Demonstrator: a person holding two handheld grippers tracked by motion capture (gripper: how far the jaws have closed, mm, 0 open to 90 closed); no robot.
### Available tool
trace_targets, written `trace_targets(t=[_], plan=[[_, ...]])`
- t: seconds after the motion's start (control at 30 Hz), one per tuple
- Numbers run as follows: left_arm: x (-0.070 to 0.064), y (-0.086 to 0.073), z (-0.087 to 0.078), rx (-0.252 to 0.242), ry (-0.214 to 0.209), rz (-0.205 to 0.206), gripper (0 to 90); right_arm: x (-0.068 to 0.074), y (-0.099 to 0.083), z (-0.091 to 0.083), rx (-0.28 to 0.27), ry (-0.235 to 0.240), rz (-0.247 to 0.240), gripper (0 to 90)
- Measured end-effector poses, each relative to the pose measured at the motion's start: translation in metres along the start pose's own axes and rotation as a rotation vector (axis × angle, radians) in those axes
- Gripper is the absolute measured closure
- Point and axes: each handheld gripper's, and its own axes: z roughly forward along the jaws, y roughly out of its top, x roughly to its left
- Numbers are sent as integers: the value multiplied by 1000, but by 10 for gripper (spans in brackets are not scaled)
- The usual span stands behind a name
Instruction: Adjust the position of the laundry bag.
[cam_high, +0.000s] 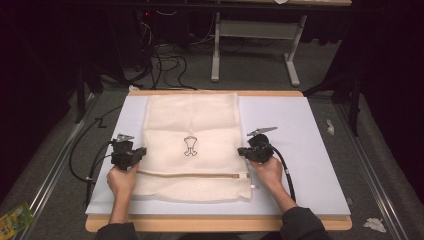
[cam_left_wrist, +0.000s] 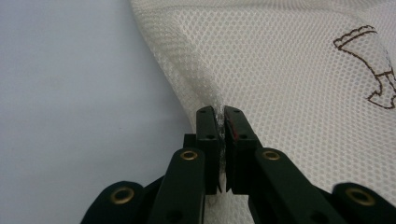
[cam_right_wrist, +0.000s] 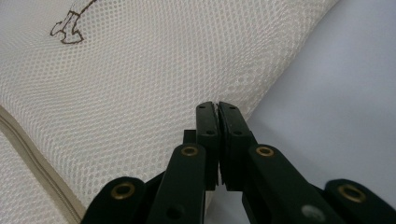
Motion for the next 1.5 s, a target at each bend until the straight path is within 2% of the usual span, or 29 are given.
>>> trace_targets(t=[0.53, 0.9, 1.33, 1.5], plan=[[-16, 9, 0, -26, -36, 25, 861, -8, -5, -17, -29, -12, -11, 887], [-27, 13, 2, -36, -58, 39, 859, -19, -12, -28, -55, -18, 8, 886], [-48, 20, 9, -48, -95, 68, 859, -35, -20, -50, -78, -48, 20, 886], [-60, 25, 12, -43, -100, 98, 859, -43, -26, -55, -86, -57, 34, 886]])
